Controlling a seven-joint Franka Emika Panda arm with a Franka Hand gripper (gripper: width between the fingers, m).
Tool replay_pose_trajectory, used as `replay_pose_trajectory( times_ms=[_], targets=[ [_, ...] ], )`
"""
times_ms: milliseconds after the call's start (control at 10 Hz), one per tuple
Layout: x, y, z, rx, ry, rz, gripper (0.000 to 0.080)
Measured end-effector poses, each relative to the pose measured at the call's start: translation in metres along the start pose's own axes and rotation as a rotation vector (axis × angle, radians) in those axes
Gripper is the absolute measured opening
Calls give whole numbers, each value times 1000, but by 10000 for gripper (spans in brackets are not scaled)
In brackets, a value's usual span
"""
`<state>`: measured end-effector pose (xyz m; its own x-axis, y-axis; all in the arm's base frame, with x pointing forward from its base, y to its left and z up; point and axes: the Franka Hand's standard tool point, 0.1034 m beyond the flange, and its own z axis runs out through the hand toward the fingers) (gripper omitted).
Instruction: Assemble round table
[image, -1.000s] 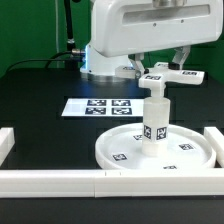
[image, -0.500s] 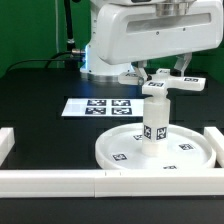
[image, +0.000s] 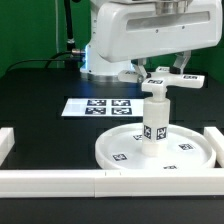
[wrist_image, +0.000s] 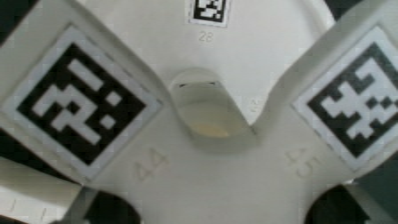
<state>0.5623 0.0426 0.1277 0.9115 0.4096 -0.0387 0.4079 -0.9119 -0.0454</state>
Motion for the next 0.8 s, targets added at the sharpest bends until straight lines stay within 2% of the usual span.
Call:
replay_pose_trajectory(
  times_ms=[800],
  targets=[
    [-2,3,8,3,-11,6,446]
  ],
)
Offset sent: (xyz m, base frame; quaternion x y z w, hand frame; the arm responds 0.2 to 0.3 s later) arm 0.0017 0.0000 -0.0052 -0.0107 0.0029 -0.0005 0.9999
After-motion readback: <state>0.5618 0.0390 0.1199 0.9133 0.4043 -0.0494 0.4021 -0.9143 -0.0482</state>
